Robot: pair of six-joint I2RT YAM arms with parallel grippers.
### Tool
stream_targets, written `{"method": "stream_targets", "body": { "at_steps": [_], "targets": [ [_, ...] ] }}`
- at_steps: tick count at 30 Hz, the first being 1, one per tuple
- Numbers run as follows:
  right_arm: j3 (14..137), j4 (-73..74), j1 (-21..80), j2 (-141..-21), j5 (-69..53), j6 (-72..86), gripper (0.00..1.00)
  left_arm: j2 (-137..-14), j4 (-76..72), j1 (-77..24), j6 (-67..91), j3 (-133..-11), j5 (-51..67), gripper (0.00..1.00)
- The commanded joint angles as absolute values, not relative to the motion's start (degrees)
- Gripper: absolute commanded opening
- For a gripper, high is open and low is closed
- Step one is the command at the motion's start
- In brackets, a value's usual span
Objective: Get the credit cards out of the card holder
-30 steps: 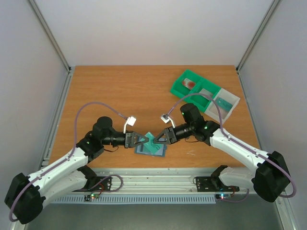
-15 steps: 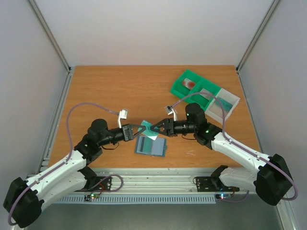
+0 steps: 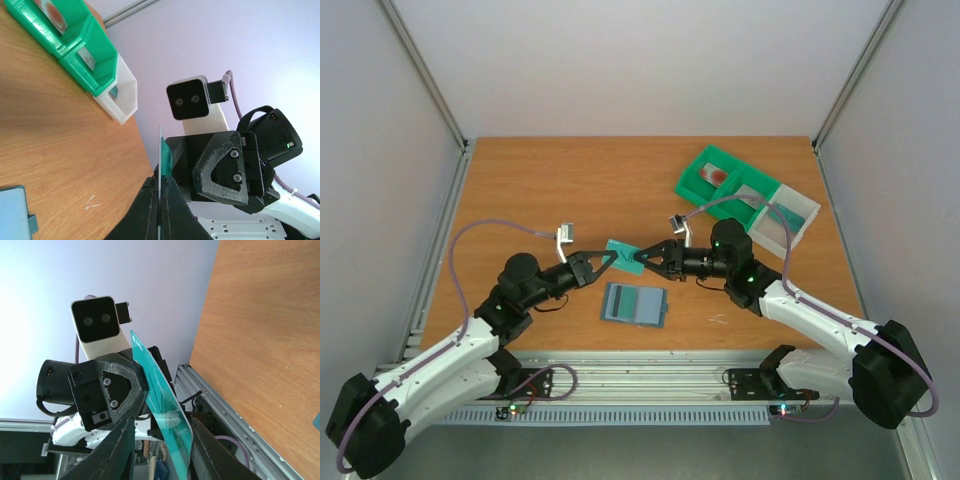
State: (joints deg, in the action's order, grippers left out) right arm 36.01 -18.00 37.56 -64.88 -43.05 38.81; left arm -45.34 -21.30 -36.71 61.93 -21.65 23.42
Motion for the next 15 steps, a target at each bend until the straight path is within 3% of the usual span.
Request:
{"method": "stream_targets", "body": {
  "at_steps": [1,15],
  "targets": [
    [35.16,-21.63,37.78,-64.59,-42.36,40.55,0.25,-44.62,-26.39,-36.38,63.13,-20.03,20.39,0.0],
    [33.9,-26.83,37.77,-66.43,-42.89,44.26,0.17,-43.03,-25.56,-36.47,63.78,-19.27,18.33,0.0]
  ]
}}
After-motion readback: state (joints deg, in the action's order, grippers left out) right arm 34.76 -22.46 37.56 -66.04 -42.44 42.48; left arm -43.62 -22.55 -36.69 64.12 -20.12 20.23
